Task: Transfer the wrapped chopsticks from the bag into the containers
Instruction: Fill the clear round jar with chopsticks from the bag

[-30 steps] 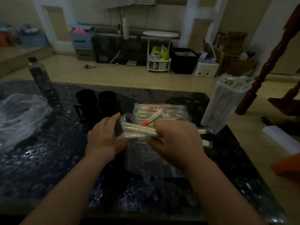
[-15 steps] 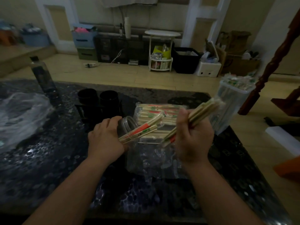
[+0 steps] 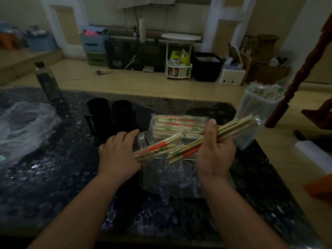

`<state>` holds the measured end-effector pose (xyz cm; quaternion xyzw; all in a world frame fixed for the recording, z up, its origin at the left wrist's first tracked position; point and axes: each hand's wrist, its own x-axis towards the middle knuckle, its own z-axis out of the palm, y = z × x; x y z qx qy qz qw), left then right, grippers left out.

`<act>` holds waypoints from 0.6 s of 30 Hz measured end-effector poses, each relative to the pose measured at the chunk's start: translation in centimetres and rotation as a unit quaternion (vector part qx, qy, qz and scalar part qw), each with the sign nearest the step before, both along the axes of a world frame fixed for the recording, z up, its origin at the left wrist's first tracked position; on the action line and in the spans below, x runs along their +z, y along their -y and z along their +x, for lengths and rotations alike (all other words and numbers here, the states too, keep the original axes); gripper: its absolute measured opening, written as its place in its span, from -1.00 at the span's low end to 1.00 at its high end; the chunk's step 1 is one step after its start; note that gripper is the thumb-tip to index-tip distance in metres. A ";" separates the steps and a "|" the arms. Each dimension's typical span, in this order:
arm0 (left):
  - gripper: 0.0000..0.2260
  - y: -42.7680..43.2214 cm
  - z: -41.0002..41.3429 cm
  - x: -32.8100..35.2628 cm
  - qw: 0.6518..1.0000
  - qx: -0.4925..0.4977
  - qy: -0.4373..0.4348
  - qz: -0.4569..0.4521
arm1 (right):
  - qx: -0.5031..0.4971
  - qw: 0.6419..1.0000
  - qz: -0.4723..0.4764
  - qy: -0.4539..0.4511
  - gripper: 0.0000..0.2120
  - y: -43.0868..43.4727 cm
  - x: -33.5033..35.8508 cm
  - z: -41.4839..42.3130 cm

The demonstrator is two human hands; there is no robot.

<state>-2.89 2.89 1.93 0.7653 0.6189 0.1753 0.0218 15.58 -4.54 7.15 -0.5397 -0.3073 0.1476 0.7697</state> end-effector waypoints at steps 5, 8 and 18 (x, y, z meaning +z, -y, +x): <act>-0.12 0.1 0.1 0.0 1.000 -0.004 -0.005 -0.003 | 0.010 1.000 0.000 0.000 -0.71 -0.3 -0.3 0.2; -0.13 0.2 0.2 0.1 1.000 -0.009 -0.009 0.002 | 0.005 1.000 -0.005 -0.001 -0.71 -0.4 -0.4 0.3; -0.14 0.0 0.4 -0.1 1.000 -0.024 0.013 0.016 | 0.135 0.986 -0.082 -0.044 -0.95 -0.7 -0.7 0.2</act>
